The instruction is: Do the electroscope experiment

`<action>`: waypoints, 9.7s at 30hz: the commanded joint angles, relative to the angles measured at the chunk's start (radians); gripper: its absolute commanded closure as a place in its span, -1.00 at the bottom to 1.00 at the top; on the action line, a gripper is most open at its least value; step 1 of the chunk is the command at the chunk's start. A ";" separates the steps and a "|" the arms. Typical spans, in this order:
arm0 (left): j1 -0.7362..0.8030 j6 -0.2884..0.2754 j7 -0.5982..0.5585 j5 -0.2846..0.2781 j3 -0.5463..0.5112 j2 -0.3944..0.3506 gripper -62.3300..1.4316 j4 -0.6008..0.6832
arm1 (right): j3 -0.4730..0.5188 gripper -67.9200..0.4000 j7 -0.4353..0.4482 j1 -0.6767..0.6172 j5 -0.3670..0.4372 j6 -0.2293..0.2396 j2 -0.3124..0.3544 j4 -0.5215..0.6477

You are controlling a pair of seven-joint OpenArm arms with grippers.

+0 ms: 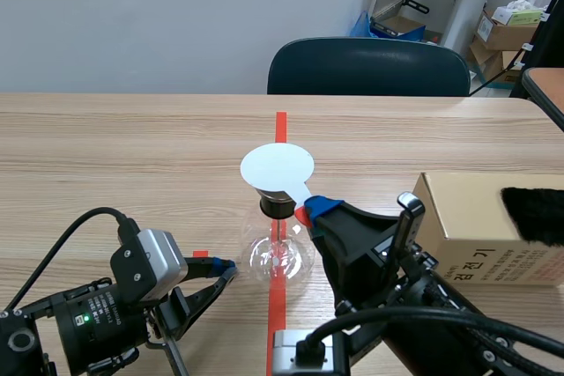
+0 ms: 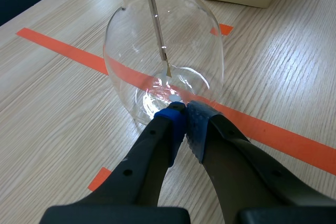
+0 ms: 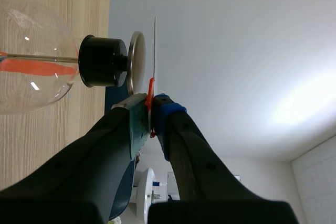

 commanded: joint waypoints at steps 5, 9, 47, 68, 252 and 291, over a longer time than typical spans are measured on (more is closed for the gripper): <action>-0.008 0.000 -0.014 -0.010 -0.002 0.006 0.83 0.016 | 0.002 0.94 0.003 -0.002 -0.001 -0.016 0.013 0.022; -0.008 0.000 -0.013 -0.010 -0.002 0.005 0.83 0.016 | 0.002 0.94 0.004 -0.002 -0.001 -0.016 0.013 0.022; -0.008 0.000 -0.013 -0.010 -0.002 0.005 0.83 0.016 | 0.002 0.94 0.004 -0.002 -0.001 -0.035 0.013 0.022; -0.008 0.000 -0.013 -0.010 -0.002 0.005 0.83 0.016 | 0.002 0.94 0.007 -0.002 -0.001 -0.035 0.014 0.022; -0.008 0.001 -0.010 -0.010 -0.002 0.005 0.83 0.016 | 0.002 0.94 0.037 -0.002 -0.001 -0.008 0.014 0.022; -0.008 0.001 -0.011 -0.010 -0.002 0.005 0.83 0.016 | 0.002 0.94 -0.579 -0.005 -0.001 -0.008 0.014 0.022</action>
